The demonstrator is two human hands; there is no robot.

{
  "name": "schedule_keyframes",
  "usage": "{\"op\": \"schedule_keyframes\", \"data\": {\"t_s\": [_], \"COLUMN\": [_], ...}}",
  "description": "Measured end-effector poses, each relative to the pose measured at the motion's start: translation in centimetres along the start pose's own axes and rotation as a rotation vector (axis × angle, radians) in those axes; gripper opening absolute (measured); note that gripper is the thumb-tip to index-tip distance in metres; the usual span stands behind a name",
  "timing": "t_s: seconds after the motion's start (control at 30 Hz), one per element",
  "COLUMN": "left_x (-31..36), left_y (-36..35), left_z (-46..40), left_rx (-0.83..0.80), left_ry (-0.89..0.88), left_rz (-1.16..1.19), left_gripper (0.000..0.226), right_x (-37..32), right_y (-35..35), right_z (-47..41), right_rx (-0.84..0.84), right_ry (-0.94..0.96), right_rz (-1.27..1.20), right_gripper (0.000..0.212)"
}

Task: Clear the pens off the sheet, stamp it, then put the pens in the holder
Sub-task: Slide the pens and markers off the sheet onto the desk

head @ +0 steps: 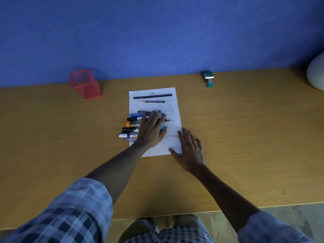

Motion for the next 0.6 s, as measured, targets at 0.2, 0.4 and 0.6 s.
{"op": "schedule_keyframes", "data": {"t_s": [0.2,0.4,0.6], "left_x": [-2.6,-5.9,-9.4], "left_y": [0.5,0.7,1.1], "left_z": [1.7,4.2,6.3], "left_rx": [0.030,0.049,0.046], "left_ry": [0.030,0.088,0.138], "left_rz": [0.008,0.022,0.027], "left_gripper": [0.052,0.051,0.051], "right_x": [0.1,0.1,0.1], "right_y": [-0.2,-0.3,-0.2], "right_z": [0.0,0.0,0.1], "right_rx": [-0.009,-0.011,0.008], "right_ry": [-0.004,-0.003,-0.006], "right_rz": [0.023,0.020,0.011], "right_gripper": [0.078,0.078,0.077]}}
Point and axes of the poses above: each hand's wrist, its own z-axis away from the middle knuckle, its own y-axis out of the back of the hand, x = y × z, the point moved 10 cm from there along -z, towards the middle knuckle, and after that the axes turned 8 degrees about -y, right-handed, at the moved point
